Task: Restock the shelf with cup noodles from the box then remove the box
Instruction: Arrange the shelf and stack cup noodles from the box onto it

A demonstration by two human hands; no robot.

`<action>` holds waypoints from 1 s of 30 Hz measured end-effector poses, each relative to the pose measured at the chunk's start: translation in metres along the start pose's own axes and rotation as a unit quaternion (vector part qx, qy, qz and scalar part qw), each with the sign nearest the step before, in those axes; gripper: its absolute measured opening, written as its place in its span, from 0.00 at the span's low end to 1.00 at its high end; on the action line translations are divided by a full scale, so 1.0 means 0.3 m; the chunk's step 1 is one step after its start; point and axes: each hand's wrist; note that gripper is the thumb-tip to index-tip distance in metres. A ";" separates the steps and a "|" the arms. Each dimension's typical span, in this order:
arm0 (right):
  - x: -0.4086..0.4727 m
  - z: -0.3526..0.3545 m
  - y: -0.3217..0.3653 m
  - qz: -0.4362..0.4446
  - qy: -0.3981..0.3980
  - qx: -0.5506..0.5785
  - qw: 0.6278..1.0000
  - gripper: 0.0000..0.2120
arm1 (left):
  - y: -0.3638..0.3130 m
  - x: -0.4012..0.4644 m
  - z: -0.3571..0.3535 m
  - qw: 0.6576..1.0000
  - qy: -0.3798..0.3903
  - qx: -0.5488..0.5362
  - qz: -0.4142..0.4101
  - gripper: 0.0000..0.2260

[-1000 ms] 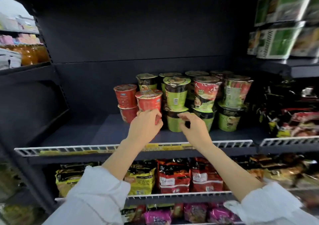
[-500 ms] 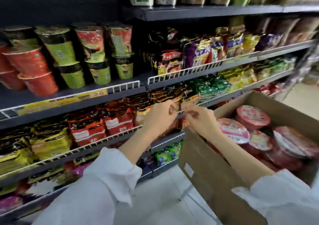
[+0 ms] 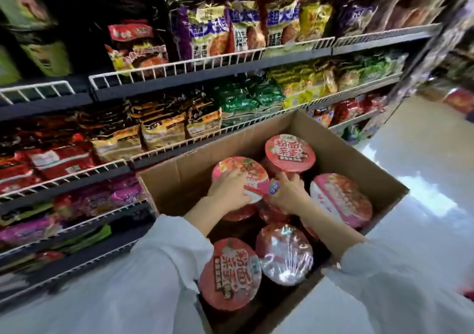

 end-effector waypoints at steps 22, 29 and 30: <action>-0.048 0.026 -0.087 0.109 0.125 -0.107 0.980 0.50 | -0.095 -0.074 -0.094 0.993 -0.004 -0.094 -0.070 0.47; -0.072 0.011 -0.063 0.126 0.184 -0.036 0.974 0.47 | -0.136 -0.095 -0.143 0.996 0.023 -0.060 -0.059 0.52; -0.064 0.006 -0.069 0.134 0.195 -0.028 0.971 0.44 | -0.133 -0.099 -0.152 0.997 0.023 -0.031 -0.072 0.48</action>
Point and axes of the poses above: each hand's wrist, its own x-axis towards the middle knuckle, its own z-axis out of the back of the hand, y = z × x, and after that the axes turned 4 degrees about -z, right-handed
